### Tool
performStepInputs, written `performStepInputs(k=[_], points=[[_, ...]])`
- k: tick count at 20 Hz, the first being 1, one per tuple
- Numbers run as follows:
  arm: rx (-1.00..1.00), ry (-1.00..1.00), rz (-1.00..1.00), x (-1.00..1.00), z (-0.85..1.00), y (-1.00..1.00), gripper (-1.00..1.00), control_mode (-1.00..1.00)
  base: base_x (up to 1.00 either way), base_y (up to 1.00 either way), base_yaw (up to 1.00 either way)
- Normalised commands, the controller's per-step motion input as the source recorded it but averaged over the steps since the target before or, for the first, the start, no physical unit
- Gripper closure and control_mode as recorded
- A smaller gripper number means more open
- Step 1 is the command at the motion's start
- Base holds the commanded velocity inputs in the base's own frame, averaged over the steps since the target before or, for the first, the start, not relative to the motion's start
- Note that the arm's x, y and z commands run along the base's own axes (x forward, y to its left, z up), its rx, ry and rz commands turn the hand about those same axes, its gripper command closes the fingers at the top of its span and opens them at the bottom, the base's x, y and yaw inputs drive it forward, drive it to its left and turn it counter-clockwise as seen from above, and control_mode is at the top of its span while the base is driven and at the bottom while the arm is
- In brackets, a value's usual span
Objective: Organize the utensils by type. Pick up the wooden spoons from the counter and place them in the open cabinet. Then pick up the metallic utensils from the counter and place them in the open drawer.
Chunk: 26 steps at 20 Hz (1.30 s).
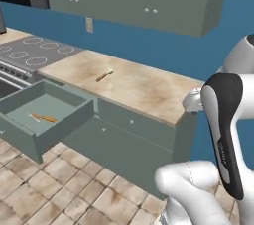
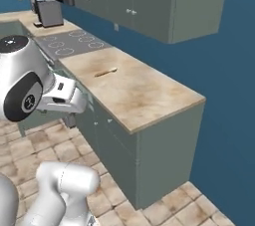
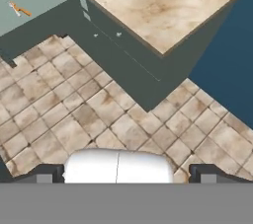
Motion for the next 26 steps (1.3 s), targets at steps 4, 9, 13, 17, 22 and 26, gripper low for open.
performStepInputs(k=[4, 9, 13, 17, 22, 26], points=[[0.00, 0.00, 0.00, 0.00, 0.00, 0.00, -1.00, 1.00, 0.70, 0.36, -0.15], [0.00, 0.00, 0.00, 0.00, 0.00, 0.00, -1.00, 1.00, 0.61, 0.39, -0.21], [0.00, 0.00, 0.00, 0.00, 0.00, 0.00, -1.00, 1.00, 0.74, 0.19, -0.21], [0.00, 0.00, 0.00, 0.00, 0.00, 0.00, -1.00, 1.00, 0.63, 0.16, -0.27], [0.00, 0.00, 0.00, 0.00, 0.00, 0.00, -1.00, 1.00, 0.27, 0.22, -0.29], [0.00, 0.00, 0.00, 0.00, 0.00, 0.00, -1.00, 1.00, 0.16, 0.23, -0.30]])
